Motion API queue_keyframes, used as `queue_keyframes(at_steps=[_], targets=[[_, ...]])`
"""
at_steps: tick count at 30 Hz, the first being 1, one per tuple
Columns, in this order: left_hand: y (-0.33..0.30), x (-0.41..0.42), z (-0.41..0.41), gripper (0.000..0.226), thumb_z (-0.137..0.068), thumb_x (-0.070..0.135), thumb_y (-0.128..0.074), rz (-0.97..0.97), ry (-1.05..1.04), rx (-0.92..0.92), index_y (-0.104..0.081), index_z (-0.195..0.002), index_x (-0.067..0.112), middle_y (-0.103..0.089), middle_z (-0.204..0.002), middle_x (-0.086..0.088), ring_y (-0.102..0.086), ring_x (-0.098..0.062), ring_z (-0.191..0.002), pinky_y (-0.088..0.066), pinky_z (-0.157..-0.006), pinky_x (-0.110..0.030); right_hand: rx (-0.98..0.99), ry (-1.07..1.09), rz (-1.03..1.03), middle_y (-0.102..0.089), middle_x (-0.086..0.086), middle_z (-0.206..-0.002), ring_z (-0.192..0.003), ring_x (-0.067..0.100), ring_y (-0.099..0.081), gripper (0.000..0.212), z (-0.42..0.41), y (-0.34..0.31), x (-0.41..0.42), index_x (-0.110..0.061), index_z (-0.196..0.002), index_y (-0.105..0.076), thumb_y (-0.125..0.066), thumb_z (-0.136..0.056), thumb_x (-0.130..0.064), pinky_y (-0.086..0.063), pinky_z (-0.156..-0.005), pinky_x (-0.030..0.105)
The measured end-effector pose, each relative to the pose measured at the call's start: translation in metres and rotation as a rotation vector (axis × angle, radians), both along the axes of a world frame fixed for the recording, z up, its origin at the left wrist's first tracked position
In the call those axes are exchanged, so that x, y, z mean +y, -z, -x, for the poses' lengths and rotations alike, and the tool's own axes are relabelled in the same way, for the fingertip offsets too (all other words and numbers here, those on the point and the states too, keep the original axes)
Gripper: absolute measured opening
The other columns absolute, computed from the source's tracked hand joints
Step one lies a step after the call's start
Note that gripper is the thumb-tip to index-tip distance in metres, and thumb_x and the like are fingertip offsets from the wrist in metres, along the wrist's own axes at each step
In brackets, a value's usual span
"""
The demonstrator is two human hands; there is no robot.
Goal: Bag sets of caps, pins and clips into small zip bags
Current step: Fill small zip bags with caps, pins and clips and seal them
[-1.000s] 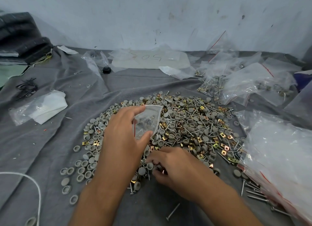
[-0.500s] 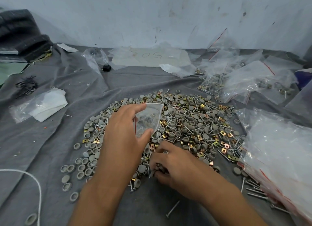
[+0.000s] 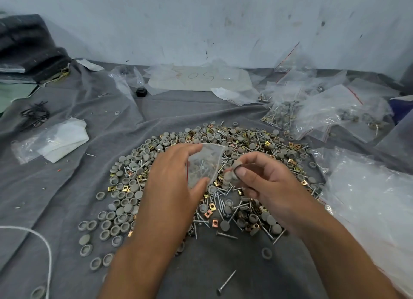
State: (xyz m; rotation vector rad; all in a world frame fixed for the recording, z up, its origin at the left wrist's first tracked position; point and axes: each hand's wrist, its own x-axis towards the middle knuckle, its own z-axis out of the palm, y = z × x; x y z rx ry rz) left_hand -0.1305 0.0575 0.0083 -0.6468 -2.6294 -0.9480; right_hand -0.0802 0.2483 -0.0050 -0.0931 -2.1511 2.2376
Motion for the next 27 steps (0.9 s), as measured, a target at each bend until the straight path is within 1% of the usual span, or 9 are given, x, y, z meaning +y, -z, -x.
queue_keyframes(at_steps=[2, 5, 9, 12, 14, 17, 20, 24, 27], targets=[[0.0, 0.002, -0.003, 0.06, -0.075, 0.026, -0.082, 0.004, 0.01, -0.008, -0.059, -0.131, 0.025, -0.058, -0.125, 0.013, -0.054, -0.008, -0.112, -0.036, -0.098, -0.021, 0.004, 0.082, 0.07, -0.077, 0.003, -0.102, -0.087, 0.01, -0.07, 0.009, 0.004, 0.001, -0.003, -0.036, -0.086, -0.072, -0.067, -0.081, -0.032, -0.044, -0.064, 0.024], [0.001, 0.006, -0.004, 0.059, -0.075, 0.027, -0.081, 0.008, 0.027, -0.006, -0.059, -0.13, 0.026, -0.058, -0.123, 0.014, -0.054, -0.007, -0.111, -0.033, -0.092, -0.018, 0.074, 0.171, 0.042, -0.076, 0.006, -0.101, -0.087, 0.017, -0.064, 0.009, 0.008, -0.002, -0.008, -0.037, -0.088, -0.072, -0.067, -0.08, -0.036, -0.047, -0.061, 0.02], [0.001, 0.006, -0.004, 0.057, -0.074, 0.028, -0.081, 0.006, 0.036, 0.002, -0.061, -0.128, 0.024, -0.059, -0.12, 0.012, -0.055, -0.008, -0.106, -0.03, -0.087, -0.011, 0.197, 0.234, -0.048, -0.076, -0.001, -0.095, -0.084, 0.005, -0.071, 0.011, 0.009, -0.007, -0.017, -0.023, -0.097, -0.07, -0.07, -0.087, -0.029, -0.051, -0.067, 0.013], [0.002, 0.008, -0.005, 0.056, -0.073, 0.024, -0.084, -0.022, 0.043, 0.002, -0.062, -0.125, 0.022, -0.059, -0.118, 0.012, -0.052, -0.004, -0.103, -0.027, -0.09, -0.001, 0.269, 0.271, -0.162, -0.076, -0.004, -0.095, -0.089, 0.01, -0.073, 0.006, 0.009, -0.007, -0.023, -0.025, -0.098, -0.069, -0.072, -0.092, -0.023, -0.057, -0.077, 0.024], [0.002, 0.009, -0.005, 0.056, -0.073, 0.022, -0.085, -0.03, 0.057, -0.002, -0.062, -0.124, 0.021, -0.06, -0.118, 0.012, -0.052, -0.004, -0.105, -0.025, -0.092, 0.0, 0.293, 0.29, -0.241, -0.075, -0.005, -0.096, -0.092, 0.014, -0.073, 0.006, 0.009, -0.007, -0.027, -0.028, -0.097, -0.068, -0.072, -0.094, -0.026, -0.057, -0.081, 0.032], [0.002, 0.008, -0.005, 0.057, -0.073, 0.022, -0.085, -0.039, 0.059, 0.0, -0.062, -0.125, 0.022, -0.058, -0.118, 0.013, -0.051, -0.003, -0.109, -0.03, -0.093, -0.004, 0.309, 0.312, -0.276, -0.075, -0.006, -0.095, -0.091, 0.015, -0.072, 0.006, 0.008, -0.008, -0.029, -0.028, -0.098, -0.069, -0.073, -0.094, -0.028, -0.058, -0.081, 0.035], [0.001, 0.008, -0.006, 0.057, -0.074, 0.024, -0.084, -0.04, 0.053, -0.003, -0.061, -0.127, 0.024, -0.056, -0.119, 0.017, -0.052, -0.004, -0.11, -0.033, -0.091, -0.012, 0.333, 0.352, -0.348, -0.074, -0.011, -0.092, -0.089, 0.01, -0.071, 0.007, 0.008, -0.009, -0.03, -0.028, -0.096, -0.069, -0.075, -0.092, -0.028, -0.057, -0.079, 0.028], [0.002, 0.009, -0.005, 0.056, -0.075, 0.024, -0.084, -0.041, 0.054, -0.002, -0.061, -0.126, 0.025, -0.054, -0.117, 0.019, -0.046, 0.003, -0.11, -0.03, -0.092, -0.002, 0.368, 0.376, -0.434, -0.072, -0.014, -0.088, -0.086, 0.008, -0.07, 0.008, 0.008, -0.011, -0.034, -0.026, -0.095, -0.07, -0.075, -0.09, -0.029, -0.053, -0.073, 0.017], [0.002, 0.008, -0.005, 0.055, -0.075, 0.024, -0.084, -0.046, 0.057, -0.002, -0.061, -0.125, 0.024, -0.057, -0.118, 0.017, -0.048, 0.0, -0.11, -0.03, -0.093, -0.003, 0.377, 0.377, -0.461, -0.07, -0.013, -0.088, -0.086, 0.01, -0.068, 0.007, 0.008, -0.011, -0.035, -0.027, -0.096, -0.069, -0.073, -0.091, -0.031, -0.051, -0.07, 0.016]])
